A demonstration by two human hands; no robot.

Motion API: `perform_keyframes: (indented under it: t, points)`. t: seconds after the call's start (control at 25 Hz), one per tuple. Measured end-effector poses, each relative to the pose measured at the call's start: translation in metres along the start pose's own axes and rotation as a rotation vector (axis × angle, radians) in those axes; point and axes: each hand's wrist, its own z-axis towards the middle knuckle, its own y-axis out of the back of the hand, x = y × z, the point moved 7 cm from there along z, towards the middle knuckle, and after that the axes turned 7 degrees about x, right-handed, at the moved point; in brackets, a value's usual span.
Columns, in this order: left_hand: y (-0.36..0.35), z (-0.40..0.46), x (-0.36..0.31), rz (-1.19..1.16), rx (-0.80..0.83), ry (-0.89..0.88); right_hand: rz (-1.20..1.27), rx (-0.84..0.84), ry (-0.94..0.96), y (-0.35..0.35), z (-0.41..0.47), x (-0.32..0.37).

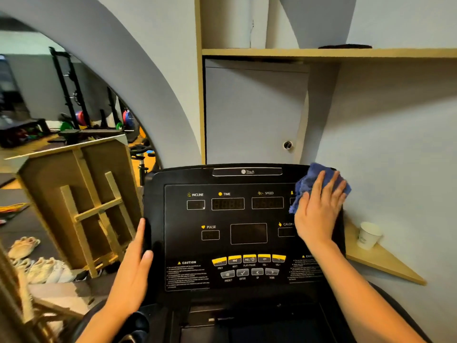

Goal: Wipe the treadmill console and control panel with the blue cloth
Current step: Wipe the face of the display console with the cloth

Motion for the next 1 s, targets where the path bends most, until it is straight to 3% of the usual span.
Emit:
perform_keyframes:
  t: [0.28,0.64,1.0]
  points:
    - [0.007,-0.015,0.007,0.036,0.010,0.021,0.007,-0.022,0.186,-0.008,0.004,0.103]
    - [0.022,-0.040,0.010,-0.032,0.064,0.054,-0.070,0.106,0.488,-0.044,-0.053,0.265]
    - [0.034,-0.048,0.023,-0.052,0.045,0.083,-0.032,0.208,0.814,-0.063,-0.119,0.311]
